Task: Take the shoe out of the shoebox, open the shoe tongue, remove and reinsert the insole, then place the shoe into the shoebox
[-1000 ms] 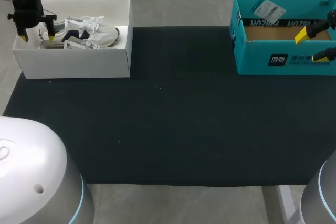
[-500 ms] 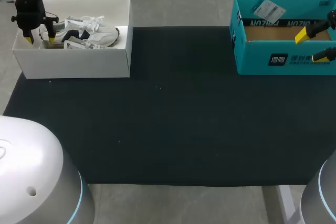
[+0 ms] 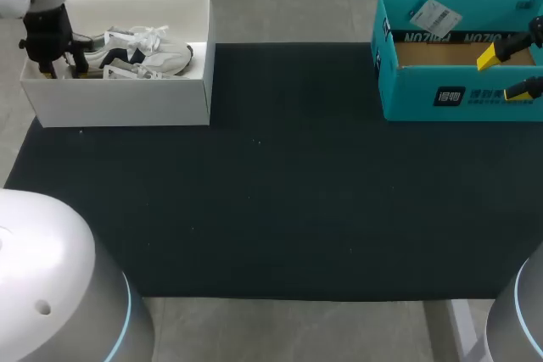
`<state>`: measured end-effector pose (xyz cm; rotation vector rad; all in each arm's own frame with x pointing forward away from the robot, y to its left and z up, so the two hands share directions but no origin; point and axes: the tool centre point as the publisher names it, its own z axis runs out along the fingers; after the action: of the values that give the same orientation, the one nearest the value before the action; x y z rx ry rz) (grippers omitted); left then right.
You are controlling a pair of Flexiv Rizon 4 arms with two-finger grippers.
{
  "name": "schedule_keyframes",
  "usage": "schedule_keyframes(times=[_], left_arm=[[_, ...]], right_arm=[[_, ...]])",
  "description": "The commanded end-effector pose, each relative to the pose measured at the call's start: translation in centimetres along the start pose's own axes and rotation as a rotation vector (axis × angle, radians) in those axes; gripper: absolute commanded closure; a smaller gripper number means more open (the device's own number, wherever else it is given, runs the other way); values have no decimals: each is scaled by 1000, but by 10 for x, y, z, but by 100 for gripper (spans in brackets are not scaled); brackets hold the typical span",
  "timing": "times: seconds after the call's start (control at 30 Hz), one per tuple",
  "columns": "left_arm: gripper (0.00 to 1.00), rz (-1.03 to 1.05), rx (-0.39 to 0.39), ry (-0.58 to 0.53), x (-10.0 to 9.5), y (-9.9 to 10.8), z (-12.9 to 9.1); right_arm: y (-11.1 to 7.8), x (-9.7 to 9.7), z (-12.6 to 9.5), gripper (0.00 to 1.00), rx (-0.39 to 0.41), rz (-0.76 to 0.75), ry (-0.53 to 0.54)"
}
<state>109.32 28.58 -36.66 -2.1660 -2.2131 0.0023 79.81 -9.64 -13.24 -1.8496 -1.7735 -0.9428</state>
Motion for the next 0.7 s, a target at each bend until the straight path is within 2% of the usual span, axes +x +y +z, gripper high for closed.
schedule_keyframes(times=[0.03,0.13,0.37,0.5,0.6,0.63,0.67,0.7], left_arm=[[42,-5,-4,-2,1,2,7],[49,-11,-12,-9,1,4,12],[44,21,-27,-20,-3,2,21],[48,40,-21,-16,-5,0,27],[64,51,-17,-17,-7,0,28],[75,51,-17,-18,-7,0,28],[91,51,-18,-18,-7,-1,28],[96,51,-18,-19,-7,-1,27]], right_arm=[[0,0,0,0,0,2,-2],[0,0,0,0,0,2,-2],[0,0,0,0,0,2,-2],[0,0,0,0,0,2,-2],[0,0,0,0,0,2,-2],[0,0,0,0,0,2,-2],[0,0,0,0,0,2,-2],[0,0,0,0,0,2,-2]])
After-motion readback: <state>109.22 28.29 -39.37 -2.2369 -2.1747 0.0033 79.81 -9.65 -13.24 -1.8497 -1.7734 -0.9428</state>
